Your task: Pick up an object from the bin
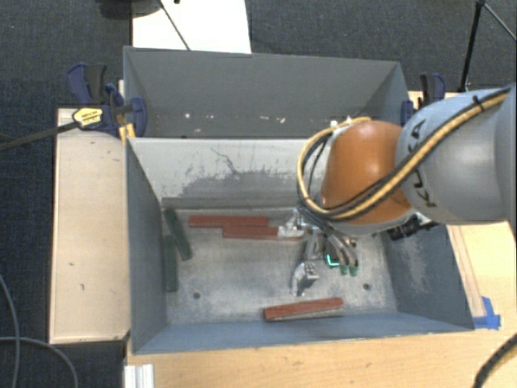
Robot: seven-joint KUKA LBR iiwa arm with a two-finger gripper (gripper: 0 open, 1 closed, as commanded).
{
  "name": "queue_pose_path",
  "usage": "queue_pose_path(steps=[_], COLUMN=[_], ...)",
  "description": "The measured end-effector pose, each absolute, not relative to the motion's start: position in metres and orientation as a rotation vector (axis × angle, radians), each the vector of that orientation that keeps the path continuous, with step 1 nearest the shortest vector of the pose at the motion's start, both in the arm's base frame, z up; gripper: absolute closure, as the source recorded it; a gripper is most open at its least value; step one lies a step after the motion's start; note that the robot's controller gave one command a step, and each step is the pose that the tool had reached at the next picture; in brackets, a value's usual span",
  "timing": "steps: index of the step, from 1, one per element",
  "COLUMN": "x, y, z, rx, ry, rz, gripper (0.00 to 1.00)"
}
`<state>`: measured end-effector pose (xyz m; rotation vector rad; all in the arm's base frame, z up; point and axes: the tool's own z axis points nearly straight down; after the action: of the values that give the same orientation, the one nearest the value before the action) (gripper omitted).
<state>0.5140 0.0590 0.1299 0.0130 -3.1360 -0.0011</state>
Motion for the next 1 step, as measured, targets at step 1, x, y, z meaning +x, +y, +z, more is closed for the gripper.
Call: queue_pose_path(steps=[1], x=[0.5161], y=[0.0588], z=[0.1334], rx=[0.01], ry=[-3.143], rz=[-0.002], gripper=[0.0])
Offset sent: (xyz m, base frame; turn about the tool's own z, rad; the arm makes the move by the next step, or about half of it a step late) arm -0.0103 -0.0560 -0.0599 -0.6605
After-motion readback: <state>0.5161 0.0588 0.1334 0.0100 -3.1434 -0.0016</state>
